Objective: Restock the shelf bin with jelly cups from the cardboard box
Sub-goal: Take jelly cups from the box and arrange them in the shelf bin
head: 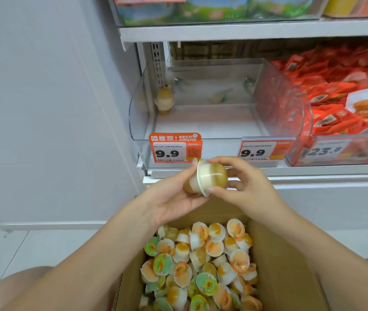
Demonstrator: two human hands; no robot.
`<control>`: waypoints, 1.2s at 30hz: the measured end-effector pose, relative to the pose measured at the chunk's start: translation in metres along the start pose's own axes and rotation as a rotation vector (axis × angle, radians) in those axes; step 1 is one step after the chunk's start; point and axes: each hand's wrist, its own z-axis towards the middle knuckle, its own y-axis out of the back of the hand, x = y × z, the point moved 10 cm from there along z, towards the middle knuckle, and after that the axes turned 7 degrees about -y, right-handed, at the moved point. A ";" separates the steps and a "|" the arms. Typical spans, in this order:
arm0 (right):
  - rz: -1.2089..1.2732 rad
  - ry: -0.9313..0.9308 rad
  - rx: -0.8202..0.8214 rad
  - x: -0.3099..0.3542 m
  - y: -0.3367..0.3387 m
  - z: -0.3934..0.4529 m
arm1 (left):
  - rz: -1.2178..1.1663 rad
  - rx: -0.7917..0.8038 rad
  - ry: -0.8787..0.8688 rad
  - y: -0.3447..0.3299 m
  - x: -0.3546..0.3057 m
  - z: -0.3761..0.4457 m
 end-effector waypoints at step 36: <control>-0.760 -0.020 -0.006 0.061 -0.038 0.208 | 1.483 -0.307 -0.710 0.020 -0.156 -0.019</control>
